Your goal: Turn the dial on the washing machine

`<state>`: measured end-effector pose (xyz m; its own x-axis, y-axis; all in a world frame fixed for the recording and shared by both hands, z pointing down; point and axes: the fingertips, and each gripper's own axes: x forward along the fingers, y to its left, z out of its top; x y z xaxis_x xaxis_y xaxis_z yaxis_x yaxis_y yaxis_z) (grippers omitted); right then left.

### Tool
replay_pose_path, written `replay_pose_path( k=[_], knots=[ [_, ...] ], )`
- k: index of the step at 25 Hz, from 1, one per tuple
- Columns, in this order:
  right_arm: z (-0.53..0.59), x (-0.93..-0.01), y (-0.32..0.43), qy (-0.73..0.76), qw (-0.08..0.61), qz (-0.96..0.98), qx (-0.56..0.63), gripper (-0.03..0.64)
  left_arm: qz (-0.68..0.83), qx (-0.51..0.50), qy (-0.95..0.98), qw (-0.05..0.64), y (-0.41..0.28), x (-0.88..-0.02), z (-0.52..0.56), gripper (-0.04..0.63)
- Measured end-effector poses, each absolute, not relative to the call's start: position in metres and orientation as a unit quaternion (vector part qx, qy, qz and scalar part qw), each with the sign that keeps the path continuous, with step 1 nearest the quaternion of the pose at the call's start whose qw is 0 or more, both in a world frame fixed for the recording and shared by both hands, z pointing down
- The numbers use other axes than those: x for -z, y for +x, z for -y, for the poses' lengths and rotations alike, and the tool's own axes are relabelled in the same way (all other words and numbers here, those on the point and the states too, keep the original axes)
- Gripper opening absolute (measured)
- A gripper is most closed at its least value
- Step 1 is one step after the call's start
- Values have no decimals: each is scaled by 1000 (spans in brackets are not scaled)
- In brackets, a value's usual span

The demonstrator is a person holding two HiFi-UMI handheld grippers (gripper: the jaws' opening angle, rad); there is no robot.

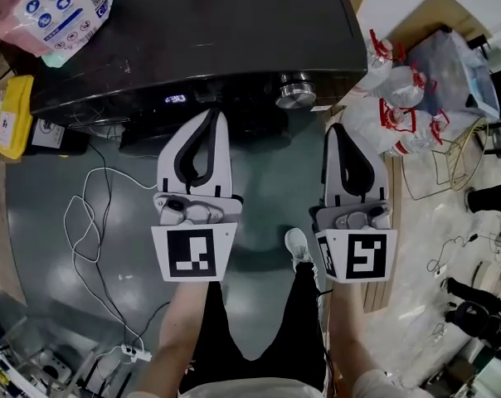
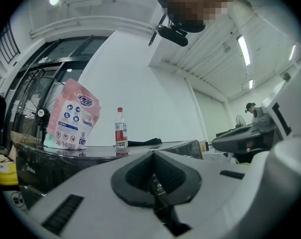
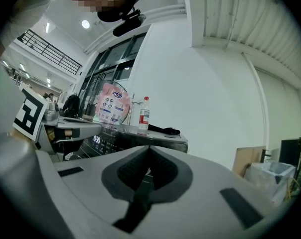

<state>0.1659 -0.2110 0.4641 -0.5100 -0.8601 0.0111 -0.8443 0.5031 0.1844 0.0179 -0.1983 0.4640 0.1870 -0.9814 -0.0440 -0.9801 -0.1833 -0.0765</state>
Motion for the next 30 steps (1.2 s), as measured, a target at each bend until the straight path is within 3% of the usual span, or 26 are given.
replay_pose_path(
  k=[15,30],
  knots=[
    [217,-485,196,490,66,868,53,3,-563,52,-824,33,85,-500,234,-2],
    [221,-503,209,491,79,867,44,3,-563,61,-824,27,89,-513,244,-2]
  ],
)
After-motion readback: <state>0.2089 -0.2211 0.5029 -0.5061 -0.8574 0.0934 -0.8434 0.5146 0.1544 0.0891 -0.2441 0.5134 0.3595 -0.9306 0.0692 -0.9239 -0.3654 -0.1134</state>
